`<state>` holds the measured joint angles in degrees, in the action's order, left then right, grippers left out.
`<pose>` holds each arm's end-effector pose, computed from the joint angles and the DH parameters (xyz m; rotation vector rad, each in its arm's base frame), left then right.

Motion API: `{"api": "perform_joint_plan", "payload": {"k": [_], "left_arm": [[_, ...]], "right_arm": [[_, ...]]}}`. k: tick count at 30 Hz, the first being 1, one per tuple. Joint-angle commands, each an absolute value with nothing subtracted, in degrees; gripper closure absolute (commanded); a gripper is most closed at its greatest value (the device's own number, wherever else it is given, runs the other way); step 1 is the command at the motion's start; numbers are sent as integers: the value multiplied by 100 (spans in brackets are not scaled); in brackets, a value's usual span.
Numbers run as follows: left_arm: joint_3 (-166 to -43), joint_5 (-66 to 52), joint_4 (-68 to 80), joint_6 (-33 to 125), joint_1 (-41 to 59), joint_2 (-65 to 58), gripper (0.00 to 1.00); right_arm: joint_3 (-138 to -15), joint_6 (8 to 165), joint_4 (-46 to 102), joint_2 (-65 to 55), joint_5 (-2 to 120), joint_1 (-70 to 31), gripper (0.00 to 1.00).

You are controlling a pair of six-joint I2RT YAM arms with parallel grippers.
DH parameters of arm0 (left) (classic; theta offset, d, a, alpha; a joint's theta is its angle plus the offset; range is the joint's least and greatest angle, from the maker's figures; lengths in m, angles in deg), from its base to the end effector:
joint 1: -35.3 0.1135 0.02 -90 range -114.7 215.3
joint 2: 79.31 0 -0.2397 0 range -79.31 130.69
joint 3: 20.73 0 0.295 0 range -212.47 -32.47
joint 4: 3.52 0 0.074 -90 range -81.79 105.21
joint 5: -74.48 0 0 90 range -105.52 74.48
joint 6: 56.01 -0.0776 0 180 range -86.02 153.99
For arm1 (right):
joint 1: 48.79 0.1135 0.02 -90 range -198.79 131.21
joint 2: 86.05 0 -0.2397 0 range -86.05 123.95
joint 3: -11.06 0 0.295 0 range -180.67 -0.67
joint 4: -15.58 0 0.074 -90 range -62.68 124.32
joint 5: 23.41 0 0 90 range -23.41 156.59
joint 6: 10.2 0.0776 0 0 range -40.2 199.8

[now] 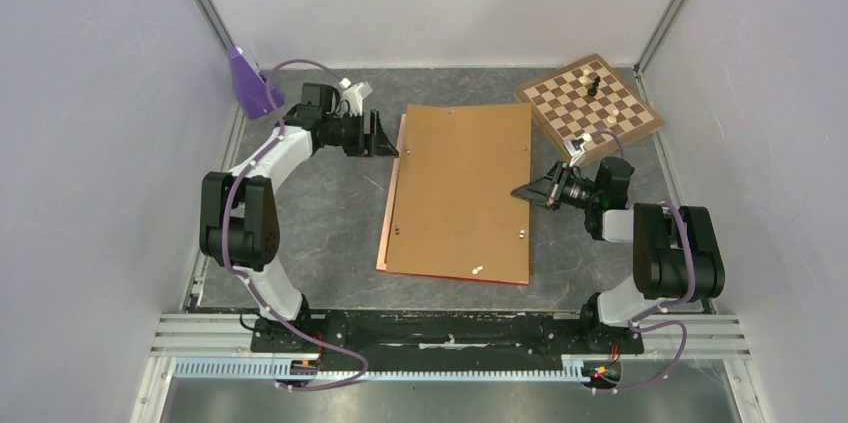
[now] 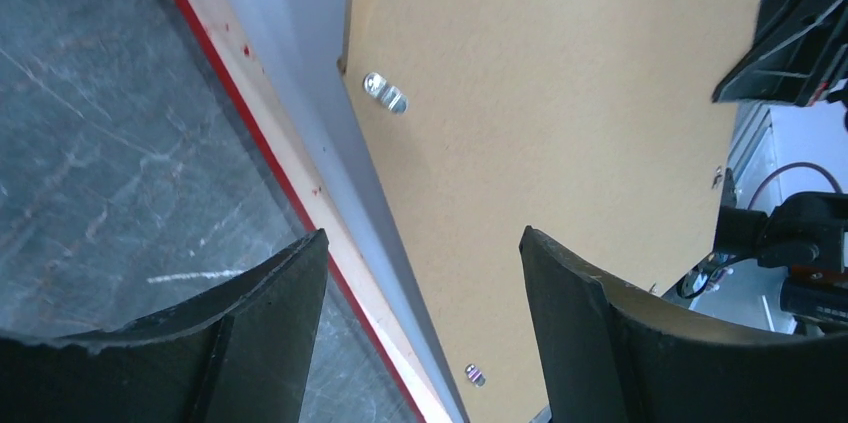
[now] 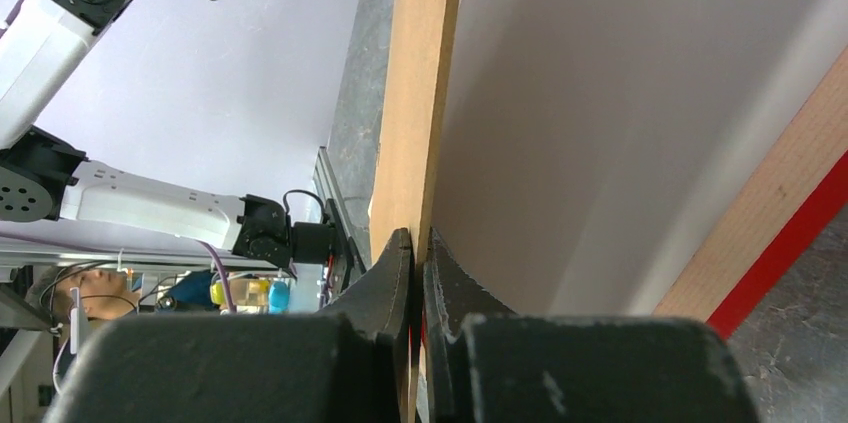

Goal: Put the photo into the frame

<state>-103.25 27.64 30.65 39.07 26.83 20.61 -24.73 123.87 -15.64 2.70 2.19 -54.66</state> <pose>0.4115 -0.1150 0.1591 0.3975 2.3642 -1.0304 0.2980 0.0397 0.0778 0.0653 2.0162 1.5156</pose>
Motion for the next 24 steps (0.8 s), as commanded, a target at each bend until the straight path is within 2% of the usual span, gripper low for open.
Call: {"api": "perform_joint_plan", "payload": {"k": [1,6,24], "left_arm": [[-10697,2998,3098,3680,2722,2097,23],[-10674,2948,3115,3671,2721,2099,23],[-10519,2995,3080,3671,2722,2173,24]], "right_arm": [[-2604,11810,-2049,254,669,-5549,100],[-2885,11480,-1422,418,786,-5591,100],[-3283,10961,-721,868,874,-5569,100]]}}
